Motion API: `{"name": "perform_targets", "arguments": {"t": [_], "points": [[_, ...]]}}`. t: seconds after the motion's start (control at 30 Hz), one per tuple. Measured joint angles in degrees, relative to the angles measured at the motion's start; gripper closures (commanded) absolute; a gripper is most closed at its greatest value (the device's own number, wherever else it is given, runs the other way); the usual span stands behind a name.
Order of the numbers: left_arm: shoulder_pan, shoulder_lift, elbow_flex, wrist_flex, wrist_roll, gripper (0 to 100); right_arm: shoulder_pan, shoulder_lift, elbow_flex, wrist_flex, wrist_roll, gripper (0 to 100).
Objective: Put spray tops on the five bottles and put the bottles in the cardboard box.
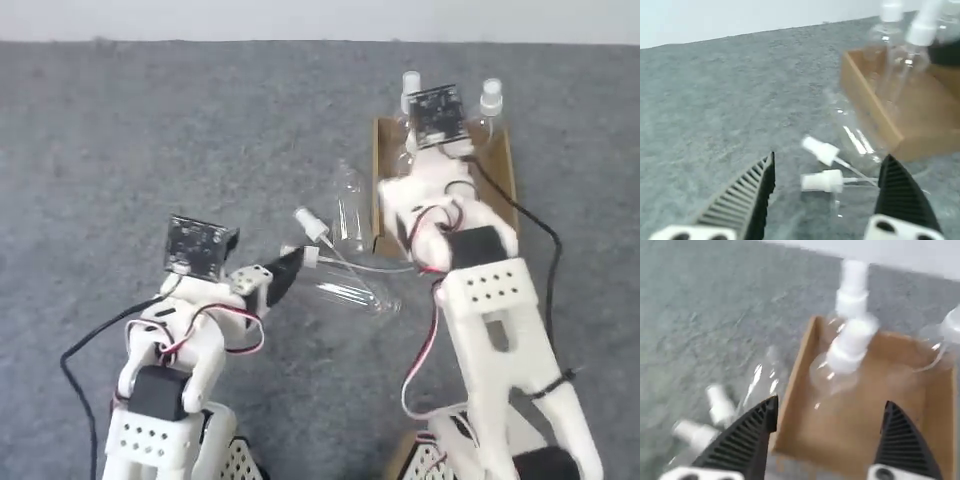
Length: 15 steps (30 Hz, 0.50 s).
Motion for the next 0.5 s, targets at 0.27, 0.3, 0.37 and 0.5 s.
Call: {"name": "perform_targets", "arguments": {"t": [0.27,0.3,0.37,0.5], "points": [[-9.93,0.00,-2.55,0.00,0.00,76,-13.63,-0.62,-1.49,18.37,-11.43,73.9],[-10.37,0.00,-2.55,0.00,0.00,76,-14.86,-0.44,-1.49,18.81,-14.15,73.9],[-10.90,0.00,-2.55,0.00,0.00,76,-17.41,0.62,-1.49,18.99,-20.13,73.9],[-10.90,0.00,-2.55,0.00,0.00,76,-21.63,6.68,-1.49,18.99,-31.91,73.5]]}}
